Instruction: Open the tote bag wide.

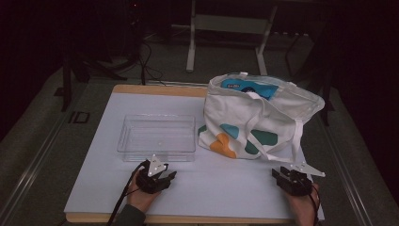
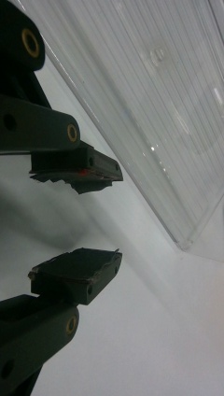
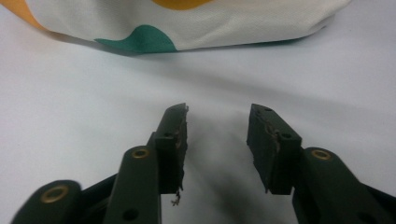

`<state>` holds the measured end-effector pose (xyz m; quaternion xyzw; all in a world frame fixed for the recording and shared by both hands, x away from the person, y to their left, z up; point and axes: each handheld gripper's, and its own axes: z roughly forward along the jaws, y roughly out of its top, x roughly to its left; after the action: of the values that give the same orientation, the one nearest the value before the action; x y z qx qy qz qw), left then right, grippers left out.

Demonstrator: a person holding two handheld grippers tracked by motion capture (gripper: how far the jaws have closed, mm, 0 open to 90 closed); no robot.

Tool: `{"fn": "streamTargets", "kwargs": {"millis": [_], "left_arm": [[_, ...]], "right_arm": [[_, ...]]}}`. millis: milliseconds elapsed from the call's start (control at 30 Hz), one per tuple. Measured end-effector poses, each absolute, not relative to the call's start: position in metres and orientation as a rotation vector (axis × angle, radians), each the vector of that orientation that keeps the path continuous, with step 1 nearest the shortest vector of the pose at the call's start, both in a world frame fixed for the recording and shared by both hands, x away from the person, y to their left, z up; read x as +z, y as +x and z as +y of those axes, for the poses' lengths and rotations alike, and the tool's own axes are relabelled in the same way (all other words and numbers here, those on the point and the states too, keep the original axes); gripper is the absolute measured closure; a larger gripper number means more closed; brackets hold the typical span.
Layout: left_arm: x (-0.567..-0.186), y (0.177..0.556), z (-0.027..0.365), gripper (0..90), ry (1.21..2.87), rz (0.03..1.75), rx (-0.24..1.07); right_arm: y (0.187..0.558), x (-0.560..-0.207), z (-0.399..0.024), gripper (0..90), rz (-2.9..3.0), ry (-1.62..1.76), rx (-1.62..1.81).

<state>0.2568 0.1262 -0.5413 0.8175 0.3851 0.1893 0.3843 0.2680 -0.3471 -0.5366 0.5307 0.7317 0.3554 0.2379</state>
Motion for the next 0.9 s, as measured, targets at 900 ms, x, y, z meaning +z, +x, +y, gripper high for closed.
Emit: {"fn": "streamTargets", "kwargs": {"millis": [900], "left_arm": [[-0.518, 0.249, 0.127, 64.1, 2.119, 0.85, 0.395]], "right_arm": [[0.265, -0.515, -0.367, 77.1, 1.953, 1.483, 0.997]]}}
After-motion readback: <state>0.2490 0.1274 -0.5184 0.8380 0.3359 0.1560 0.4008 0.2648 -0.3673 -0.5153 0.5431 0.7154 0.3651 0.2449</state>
